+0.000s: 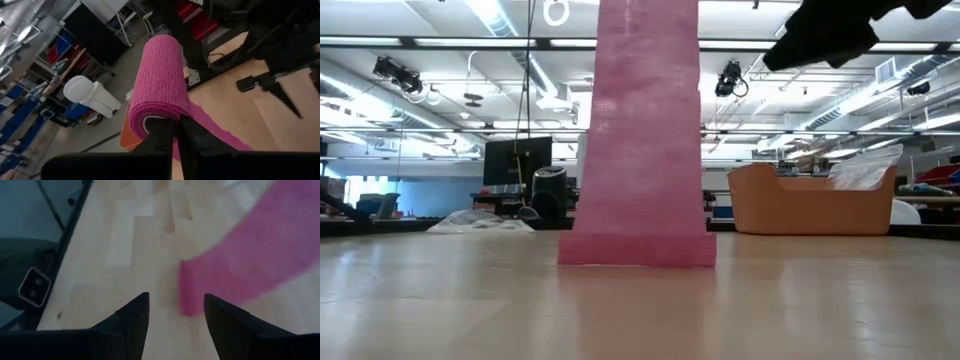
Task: Roll bandage
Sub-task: Roll the pink bandage
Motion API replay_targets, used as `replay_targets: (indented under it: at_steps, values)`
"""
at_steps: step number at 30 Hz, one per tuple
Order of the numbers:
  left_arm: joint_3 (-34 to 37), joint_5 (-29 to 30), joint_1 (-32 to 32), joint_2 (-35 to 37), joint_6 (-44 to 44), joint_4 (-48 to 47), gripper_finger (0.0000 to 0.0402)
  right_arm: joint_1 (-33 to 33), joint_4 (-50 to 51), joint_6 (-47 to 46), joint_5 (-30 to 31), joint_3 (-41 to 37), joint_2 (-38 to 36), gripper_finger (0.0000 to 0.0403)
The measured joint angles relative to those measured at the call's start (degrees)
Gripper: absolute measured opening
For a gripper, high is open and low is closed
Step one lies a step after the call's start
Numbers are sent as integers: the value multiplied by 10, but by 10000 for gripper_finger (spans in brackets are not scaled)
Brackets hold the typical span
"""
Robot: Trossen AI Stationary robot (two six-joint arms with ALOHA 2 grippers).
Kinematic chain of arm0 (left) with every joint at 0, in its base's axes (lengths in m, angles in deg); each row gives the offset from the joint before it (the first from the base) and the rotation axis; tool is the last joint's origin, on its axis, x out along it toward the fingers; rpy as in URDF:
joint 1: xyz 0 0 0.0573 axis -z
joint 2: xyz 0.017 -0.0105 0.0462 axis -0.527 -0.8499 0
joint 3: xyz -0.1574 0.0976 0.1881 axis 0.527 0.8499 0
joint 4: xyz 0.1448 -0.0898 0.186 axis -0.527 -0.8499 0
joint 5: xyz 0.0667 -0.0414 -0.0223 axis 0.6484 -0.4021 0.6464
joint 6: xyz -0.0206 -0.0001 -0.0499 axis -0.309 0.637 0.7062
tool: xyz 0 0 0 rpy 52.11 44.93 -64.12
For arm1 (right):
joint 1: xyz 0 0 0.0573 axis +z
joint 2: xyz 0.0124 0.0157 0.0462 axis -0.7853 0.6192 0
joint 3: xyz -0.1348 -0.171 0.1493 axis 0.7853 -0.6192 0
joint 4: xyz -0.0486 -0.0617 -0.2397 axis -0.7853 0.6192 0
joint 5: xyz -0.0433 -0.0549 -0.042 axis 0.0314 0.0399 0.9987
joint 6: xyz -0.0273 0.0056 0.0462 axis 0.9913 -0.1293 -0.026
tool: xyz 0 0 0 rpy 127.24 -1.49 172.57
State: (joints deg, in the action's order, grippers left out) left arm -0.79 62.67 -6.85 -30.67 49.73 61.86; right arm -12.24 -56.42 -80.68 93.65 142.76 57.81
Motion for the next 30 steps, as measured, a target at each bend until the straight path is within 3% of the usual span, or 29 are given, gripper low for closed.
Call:
replay_targets:
  at_steps: [10,17,23,27,30]
  values:
    - [40,-15,-14,0,16,19,14,-44,-66,49,-34,0,104,176]
    - [43,-16,-14,0,16,27,14,-86,-110,56,-114,0,144,159]
    - [43,-16,-14,0,16,26,14,-102,-131,44,-120,0,175,143]
    - [43,-15,-14,0,16,26,14,-108,-131,44,-121,-1,184,118]
    - [43,-15,-14,0,16,26,14,-112,-136,54,-118,0,184,78]
